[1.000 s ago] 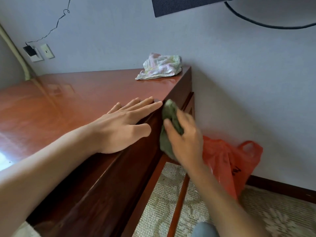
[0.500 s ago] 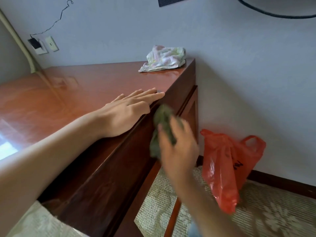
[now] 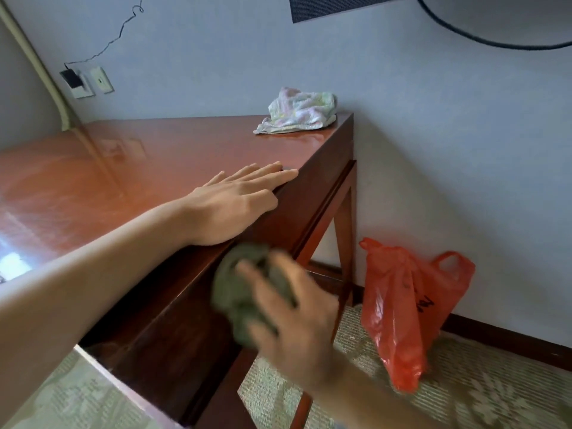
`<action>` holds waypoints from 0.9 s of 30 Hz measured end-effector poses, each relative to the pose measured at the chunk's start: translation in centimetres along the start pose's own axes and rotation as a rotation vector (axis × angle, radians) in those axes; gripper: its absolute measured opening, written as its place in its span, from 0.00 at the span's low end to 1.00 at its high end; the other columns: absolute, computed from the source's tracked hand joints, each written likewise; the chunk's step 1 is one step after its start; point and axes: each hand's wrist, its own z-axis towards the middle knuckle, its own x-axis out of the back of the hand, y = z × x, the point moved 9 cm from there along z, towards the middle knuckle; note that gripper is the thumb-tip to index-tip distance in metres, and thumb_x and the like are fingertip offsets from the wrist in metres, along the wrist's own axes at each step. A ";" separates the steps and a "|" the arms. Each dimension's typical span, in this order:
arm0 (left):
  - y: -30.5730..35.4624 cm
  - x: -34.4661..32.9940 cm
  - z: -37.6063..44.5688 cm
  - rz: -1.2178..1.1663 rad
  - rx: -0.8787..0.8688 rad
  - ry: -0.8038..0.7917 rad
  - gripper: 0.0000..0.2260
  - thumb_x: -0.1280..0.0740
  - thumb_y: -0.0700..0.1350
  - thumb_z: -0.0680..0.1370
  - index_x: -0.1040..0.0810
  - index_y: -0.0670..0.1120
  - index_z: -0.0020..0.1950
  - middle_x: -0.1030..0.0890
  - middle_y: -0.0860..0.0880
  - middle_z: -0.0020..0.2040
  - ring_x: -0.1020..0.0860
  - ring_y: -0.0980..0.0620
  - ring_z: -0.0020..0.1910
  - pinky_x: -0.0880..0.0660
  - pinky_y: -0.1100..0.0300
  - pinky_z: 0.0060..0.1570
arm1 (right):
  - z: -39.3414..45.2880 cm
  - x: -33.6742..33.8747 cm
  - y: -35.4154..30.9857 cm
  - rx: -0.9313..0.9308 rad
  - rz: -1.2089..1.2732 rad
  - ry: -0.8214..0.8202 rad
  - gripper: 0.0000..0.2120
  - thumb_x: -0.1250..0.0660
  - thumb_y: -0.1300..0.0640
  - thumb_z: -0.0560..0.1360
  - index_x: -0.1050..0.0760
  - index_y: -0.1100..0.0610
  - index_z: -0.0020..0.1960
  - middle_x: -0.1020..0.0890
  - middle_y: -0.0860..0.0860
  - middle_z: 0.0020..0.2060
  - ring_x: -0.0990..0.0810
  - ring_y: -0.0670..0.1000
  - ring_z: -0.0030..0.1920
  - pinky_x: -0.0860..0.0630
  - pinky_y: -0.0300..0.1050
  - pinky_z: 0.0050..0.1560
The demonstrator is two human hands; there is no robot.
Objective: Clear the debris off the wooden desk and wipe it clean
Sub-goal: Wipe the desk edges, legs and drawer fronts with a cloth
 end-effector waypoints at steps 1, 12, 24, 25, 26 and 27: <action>-0.1 -0.1 0.1 -0.054 0.021 -0.019 0.31 0.56 0.62 0.76 0.53 0.71 0.81 0.56 0.67 0.82 0.60 0.64 0.81 0.61 0.48 0.81 | 0.6 -0.4 3.1 -0.113 -0.015 -0.002 0.19 0.33 0.48 0.82 0.23 0.49 0.71 0.19 0.55 0.64 0.15 0.53 0.52 0.16 0.49 0.47; 0.5 0.6 3.5 -0.106 0.008 -0.082 0.39 0.42 0.59 0.69 0.50 0.75 0.79 0.54 0.68 0.82 0.59 0.63 0.82 0.61 0.42 0.81 | 0.9 -0.7 11.3 -0.462 -0.103 -0.079 0.18 0.36 0.46 0.82 0.19 0.52 0.67 0.19 0.47 0.59 0.17 0.47 0.48 0.18 0.45 0.44; 0.5 0.4 5.8 -0.091 0.007 -0.082 0.42 0.44 0.60 0.68 0.55 0.68 0.82 0.56 0.67 0.83 0.60 0.64 0.81 0.61 0.43 0.80 | 3.6 -1.4 17.9 -0.599 -0.228 -0.088 0.22 0.39 0.41 0.79 0.22 0.48 0.69 0.20 0.48 0.60 0.17 0.55 0.51 0.19 0.52 0.47; 0.5 0.5 6.0 -0.101 0.013 -0.102 0.43 0.43 0.60 0.68 0.55 0.68 0.82 0.56 0.68 0.82 0.61 0.64 0.81 0.61 0.42 0.80 | 2.1 -1.4 15.5 -0.535 -0.191 -0.094 0.21 0.38 0.44 0.79 0.21 0.49 0.69 0.20 0.47 0.60 0.16 0.52 0.49 0.19 0.49 0.44; 0.5 0.6 6.2 -0.109 0.019 -0.118 0.44 0.42 0.59 0.67 0.54 0.69 0.82 0.56 0.68 0.82 0.61 0.63 0.81 0.61 0.41 0.80 | 1.1 -1.3 14.1 -0.484 -0.168 -0.095 0.20 0.36 0.46 0.79 0.20 0.50 0.68 0.19 0.46 0.60 0.16 0.49 0.47 0.19 0.47 0.41; 0.6 0.7 6.5 -0.109 0.023 -0.124 0.44 0.42 0.59 0.67 0.54 0.69 0.82 0.57 0.68 0.82 0.61 0.63 0.81 0.62 0.40 0.79 | 1.0 -1.2 14.2 -0.454 -0.169 -0.094 0.19 0.36 0.46 0.79 0.20 0.51 0.67 0.19 0.46 0.60 0.16 0.49 0.46 0.19 0.46 0.39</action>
